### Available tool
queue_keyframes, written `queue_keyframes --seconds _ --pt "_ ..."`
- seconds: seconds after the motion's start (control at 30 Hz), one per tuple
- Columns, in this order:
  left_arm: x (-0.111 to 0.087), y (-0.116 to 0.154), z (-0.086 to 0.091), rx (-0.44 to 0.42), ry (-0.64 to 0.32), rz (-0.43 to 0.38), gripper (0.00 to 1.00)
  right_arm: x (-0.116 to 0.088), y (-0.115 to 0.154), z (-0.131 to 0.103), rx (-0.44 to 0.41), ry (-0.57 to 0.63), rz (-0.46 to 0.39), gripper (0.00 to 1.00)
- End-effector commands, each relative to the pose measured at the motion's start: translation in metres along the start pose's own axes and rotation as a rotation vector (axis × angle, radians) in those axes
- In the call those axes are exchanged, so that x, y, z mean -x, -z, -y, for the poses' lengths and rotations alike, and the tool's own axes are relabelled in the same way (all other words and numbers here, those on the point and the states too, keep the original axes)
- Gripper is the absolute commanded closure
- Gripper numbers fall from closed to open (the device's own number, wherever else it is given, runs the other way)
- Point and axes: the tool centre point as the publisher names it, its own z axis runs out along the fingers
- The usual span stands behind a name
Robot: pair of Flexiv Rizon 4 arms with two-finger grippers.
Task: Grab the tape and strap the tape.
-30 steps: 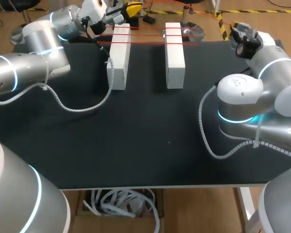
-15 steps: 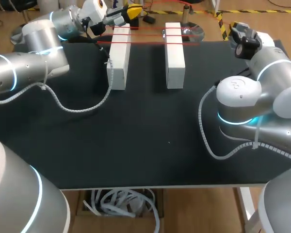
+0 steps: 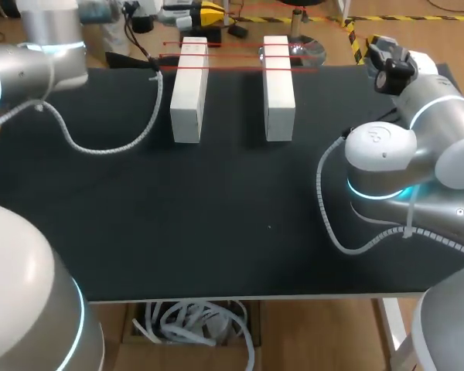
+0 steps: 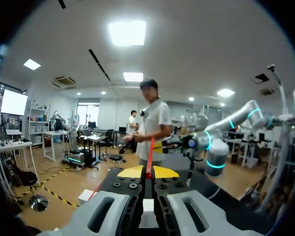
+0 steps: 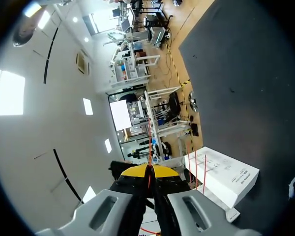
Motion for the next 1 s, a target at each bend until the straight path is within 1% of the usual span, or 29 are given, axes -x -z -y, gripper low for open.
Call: queue_keyframes --seconds 0.03,0.43,0.5,0.6,0.73,0.8,1.0 --pt "-0.014 0.0 0.01 0.179 0.0 0.1 1.0 -0.001 -0.001 0.0 0.001 0.001 0.003 1.0" --pt "-0.018 0.003 0.014 0.344 0.027 0.196 1.0 -0.001 -0.001 0.0 0.001 0.001 0.003 1.0" --pt "-0.019 0.003 0.016 0.359 0.033 0.202 1.0 -0.001 -0.001 0.0 0.001 0.001 0.003 1.0" --pt "-0.02 0.003 0.017 0.395 0.013 0.203 1.0 -0.001 -0.001 0.0 0.001 0.001 0.003 1.0" --pt "-0.02 0.003 0.018 0.393 0.012 0.208 1.0 -0.001 -0.001 0.0 0.001 0.001 0.003 1.0" --pt "-0.02 0.002 0.021 0.396 -0.006 0.19 1.0 -0.001 -0.001 0.0 0.001 0.001 0.003 1.0" --pt "-0.02 0.002 0.021 0.396 -0.006 0.19 1.0 -0.001 -0.001 0.0 0.001 0.001 0.003 1.0"
